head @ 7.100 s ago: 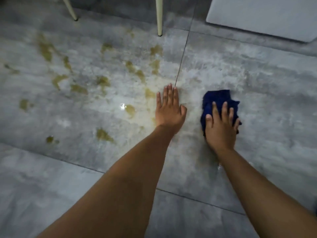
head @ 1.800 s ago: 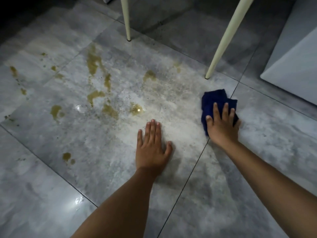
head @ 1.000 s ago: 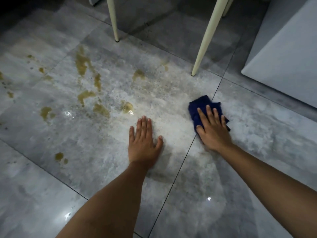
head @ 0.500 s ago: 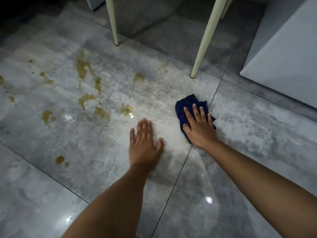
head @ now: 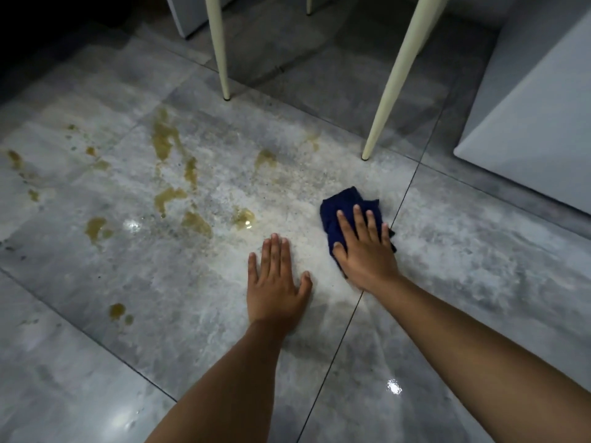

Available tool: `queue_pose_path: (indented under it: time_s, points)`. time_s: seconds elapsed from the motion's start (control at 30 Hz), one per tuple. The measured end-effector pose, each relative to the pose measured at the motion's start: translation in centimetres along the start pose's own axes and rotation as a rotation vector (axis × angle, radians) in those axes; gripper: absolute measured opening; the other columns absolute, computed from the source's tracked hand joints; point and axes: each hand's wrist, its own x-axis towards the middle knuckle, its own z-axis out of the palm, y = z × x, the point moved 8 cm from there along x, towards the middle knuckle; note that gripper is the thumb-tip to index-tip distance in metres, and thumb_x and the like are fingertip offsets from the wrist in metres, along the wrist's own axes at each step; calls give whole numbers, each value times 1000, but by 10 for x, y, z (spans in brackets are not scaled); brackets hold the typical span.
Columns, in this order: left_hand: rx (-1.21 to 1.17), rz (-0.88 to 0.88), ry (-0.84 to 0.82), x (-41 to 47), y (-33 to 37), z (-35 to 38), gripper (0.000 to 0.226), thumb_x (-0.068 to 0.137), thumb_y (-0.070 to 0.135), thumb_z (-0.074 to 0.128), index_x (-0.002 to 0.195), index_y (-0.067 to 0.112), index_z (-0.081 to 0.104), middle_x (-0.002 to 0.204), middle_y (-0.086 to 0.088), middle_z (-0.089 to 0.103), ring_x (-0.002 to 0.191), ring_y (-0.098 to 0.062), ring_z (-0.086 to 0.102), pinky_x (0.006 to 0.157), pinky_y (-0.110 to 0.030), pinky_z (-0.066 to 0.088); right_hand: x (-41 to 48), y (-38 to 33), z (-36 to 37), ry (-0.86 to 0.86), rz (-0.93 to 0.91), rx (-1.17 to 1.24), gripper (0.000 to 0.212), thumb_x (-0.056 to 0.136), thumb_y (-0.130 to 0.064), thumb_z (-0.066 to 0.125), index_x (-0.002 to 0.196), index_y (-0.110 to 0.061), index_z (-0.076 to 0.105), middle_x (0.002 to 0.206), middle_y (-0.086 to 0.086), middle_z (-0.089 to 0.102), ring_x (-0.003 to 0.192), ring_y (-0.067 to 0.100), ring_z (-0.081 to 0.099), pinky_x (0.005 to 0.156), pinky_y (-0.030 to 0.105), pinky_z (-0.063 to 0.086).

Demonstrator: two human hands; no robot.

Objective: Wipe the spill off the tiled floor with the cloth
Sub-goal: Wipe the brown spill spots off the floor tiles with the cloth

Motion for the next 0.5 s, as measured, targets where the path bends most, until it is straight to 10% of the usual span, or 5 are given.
queue_pose_path:
  time_s: [0.3,0.5]
  points:
    - [33,50,56,1,2,-3,76,92,52,20,153,11,0,160,-6,-6,147,-17,-11,118,-43,-4,-44,57,13,101,487,193,63,99,-42,21,153,-25,-7,161,10,-12,147,30,-10,117,52,-5]
    - [-1,17,3,-14,2,13,75,92,52,18,152,10,-1,160,-7,-6,147,-18,-12,117,-44,-6,-23,1,23,27,315,99,64,98,-45,21,153,-28,-8,160,7,-16,146,28,-15,117,51,-10]
